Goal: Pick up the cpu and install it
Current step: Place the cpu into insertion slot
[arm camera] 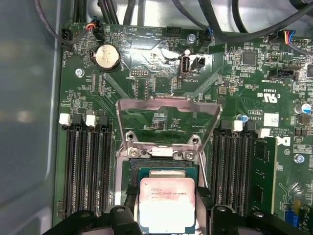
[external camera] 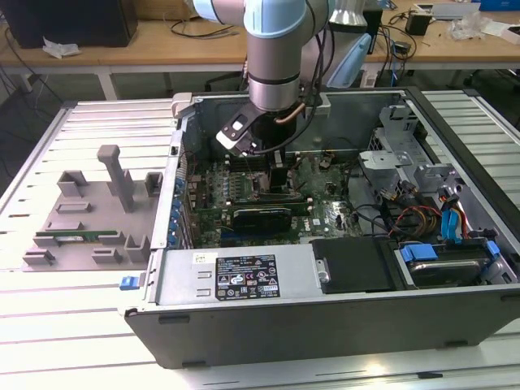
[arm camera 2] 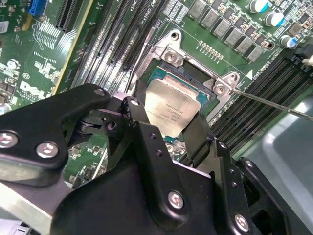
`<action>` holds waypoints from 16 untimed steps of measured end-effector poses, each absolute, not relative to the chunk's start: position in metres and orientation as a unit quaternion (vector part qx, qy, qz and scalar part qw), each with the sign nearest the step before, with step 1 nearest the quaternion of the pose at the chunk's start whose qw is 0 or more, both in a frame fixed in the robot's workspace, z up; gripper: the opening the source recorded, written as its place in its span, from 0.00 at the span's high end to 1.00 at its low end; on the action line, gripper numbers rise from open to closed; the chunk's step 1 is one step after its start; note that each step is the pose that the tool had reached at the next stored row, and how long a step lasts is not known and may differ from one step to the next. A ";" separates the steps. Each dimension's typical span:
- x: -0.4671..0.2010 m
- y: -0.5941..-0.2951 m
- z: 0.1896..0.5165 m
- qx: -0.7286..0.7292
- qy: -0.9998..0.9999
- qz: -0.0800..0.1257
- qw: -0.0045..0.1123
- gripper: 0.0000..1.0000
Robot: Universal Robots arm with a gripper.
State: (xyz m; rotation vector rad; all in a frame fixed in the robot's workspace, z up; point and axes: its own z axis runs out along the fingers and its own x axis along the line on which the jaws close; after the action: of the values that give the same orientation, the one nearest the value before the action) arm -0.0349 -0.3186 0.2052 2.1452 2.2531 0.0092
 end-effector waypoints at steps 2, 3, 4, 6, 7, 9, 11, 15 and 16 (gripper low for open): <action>-0.035 -0.319 0.205 0.689 0.724 0.003 0.015 0.45; -0.035 -0.318 0.205 0.689 0.724 0.003 0.015 0.45; -0.035 -0.318 0.204 0.689 0.724 0.003 0.015 0.45; -0.035 -0.318 0.203 0.690 0.724 0.003 0.015 0.45; -0.035 -0.318 0.203 0.689 0.724 0.003 0.015 0.45; -0.035 -0.318 0.203 0.690 0.724 0.003 0.015 0.45; -0.035 -0.316 0.202 0.690 0.724 0.003 0.015 0.45; -0.035 -0.316 0.201 0.696 0.718 0.003 0.015 0.45; -0.035 -0.315 0.201 0.696 0.718 0.003 0.015 0.45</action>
State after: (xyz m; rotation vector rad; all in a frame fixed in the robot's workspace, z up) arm -0.0349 -0.3153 0.2006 2.1666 2.2332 0.0100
